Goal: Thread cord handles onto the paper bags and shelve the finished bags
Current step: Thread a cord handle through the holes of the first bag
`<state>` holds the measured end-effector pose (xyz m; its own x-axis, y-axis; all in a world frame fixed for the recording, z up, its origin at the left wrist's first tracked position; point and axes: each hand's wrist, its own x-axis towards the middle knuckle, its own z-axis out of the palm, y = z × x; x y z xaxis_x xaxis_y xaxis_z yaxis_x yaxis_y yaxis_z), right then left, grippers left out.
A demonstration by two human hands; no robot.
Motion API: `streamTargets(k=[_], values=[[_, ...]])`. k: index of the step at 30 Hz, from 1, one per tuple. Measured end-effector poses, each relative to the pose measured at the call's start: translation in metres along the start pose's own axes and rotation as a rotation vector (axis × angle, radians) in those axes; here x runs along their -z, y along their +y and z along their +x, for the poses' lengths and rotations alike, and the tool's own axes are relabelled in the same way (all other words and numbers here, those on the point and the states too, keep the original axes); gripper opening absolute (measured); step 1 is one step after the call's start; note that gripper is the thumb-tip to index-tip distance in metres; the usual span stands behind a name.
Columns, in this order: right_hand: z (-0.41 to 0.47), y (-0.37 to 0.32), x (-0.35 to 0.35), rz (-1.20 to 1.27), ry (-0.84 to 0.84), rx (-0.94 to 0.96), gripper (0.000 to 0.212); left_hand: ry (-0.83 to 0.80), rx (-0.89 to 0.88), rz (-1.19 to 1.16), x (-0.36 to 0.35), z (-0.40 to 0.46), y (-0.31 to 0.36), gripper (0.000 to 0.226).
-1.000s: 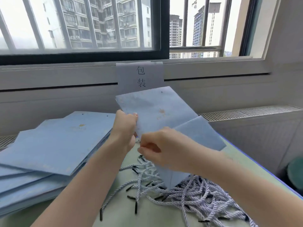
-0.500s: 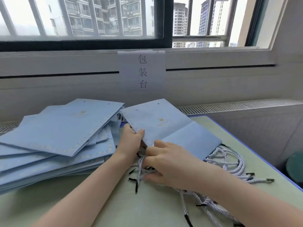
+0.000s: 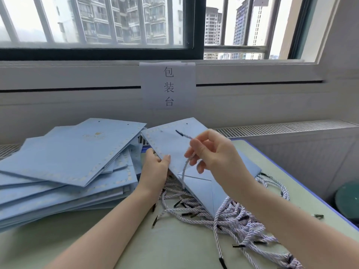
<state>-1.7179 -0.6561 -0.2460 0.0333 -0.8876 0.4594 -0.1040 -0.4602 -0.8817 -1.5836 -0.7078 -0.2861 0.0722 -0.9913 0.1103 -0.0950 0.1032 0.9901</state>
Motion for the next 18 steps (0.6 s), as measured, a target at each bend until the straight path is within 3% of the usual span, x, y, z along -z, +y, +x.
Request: streamTargets(k=[5, 12, 18], values=[[0.021, -0.031, 0.010, 0.397, 0.172, 0.040, 0.016, 0.018, 0.046, -0.106, -0.002, 0.001, 0.005, 0.008], [0.042, -0.045, 0.031, 0.422, 0.250, 0.042, 0.015, -0.100, 0.084, -0.228, -0.004, 0.000, 0.024, 0.016], [0.054, -0.026, 0.040, 0.371, 0.285, -0.027, 0.013, -0.142, 0.147, -0.101, -0.004, -0.008, 0.026, 0.003]])
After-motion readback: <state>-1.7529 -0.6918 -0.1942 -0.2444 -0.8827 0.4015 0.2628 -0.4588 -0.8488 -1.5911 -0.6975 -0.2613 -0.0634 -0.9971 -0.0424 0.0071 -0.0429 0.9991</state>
